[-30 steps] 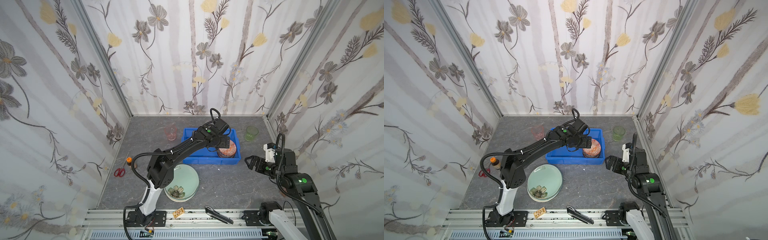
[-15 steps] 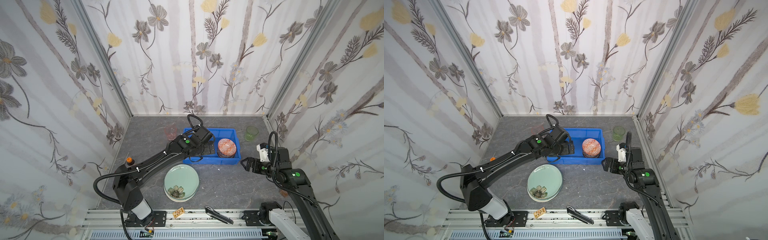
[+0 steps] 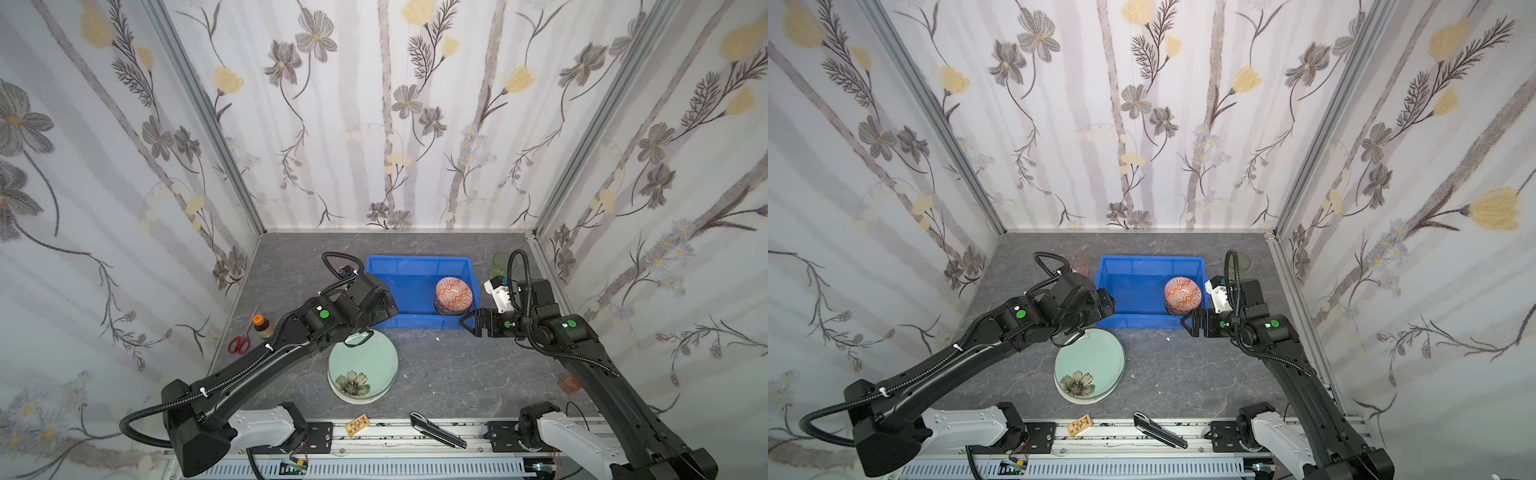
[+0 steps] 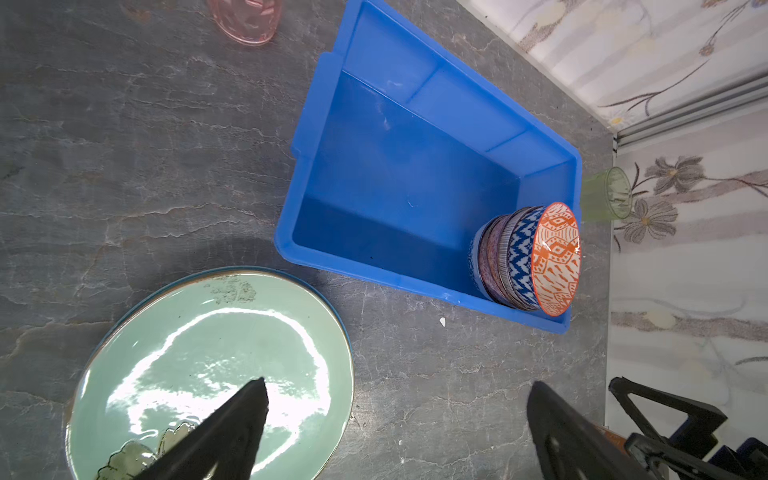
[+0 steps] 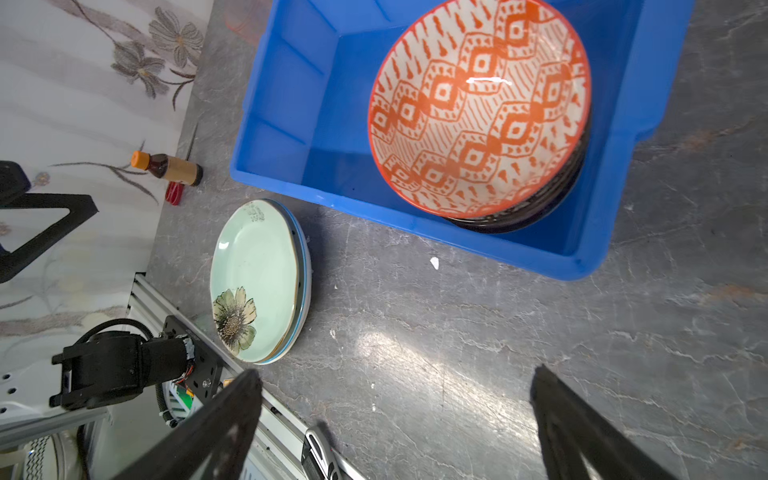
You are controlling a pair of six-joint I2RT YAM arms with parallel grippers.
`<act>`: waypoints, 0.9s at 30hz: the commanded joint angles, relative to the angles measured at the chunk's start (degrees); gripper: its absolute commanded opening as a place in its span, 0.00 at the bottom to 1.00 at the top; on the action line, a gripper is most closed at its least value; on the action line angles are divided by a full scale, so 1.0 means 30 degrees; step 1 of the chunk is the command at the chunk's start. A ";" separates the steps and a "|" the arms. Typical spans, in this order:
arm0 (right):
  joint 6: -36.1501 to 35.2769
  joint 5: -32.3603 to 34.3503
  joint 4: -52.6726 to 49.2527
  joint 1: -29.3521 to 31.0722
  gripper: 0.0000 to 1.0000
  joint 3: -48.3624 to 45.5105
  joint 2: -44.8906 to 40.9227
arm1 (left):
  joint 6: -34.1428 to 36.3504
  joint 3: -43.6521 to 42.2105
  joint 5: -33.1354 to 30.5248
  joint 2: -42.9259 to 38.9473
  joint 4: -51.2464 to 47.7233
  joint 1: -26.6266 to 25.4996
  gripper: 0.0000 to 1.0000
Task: Place the mixed dishes into the plastic bin
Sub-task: 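Reach both grippers to the rim of the mint-green flower plate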
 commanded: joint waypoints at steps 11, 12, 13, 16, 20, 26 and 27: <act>-0.0670 0.0179 -0.0601 0.2253 0.99 0.2796 0.3266 | 0.0485 -0.2246 -0.1347 0.0686 -0.0970 0.1326 1.00; -0.0603 0.0296 -0.0843 0.2601 1.00 0.3009 0.3385 | 0.0688 -0.2276 -0.1428 0.0747 -0.0970 0.1437 1.00; -0.0450 0.0329 -0.1114 0.2937 1.00 0.3285 0.3477 | 0.0845 -0.2248 -0.1407 0.0742 -0.0995 0.1583 1.00; 0.0589 -0.0022 -0.1320 0.3840 1.00 0.3722 0.3301 | 0.1074 -0.2298 -0.0699 0.0218 -0.1010 0.2158 1.00; 0.2283 0.0692 -0.0968 0.5390 1.00 0.4012 0.2625 | 0.1467 -0.3061 -0.0113 -0.1061 -0.0999 0.2911 1.00; 0.4813 0.1988 0.0893 0.7735 1.00 0.2620 0.1750 | 0.2807 -0.5043 0.2262 -0.2562 -0.1028 0.4947 1.00; 0.5291 0.2190 0.1552 0.8070 1.00 0.2130 0.1599 | 0.3111 -0.5349 0.2571 -0.2896 -0.1028 0.5151 1.00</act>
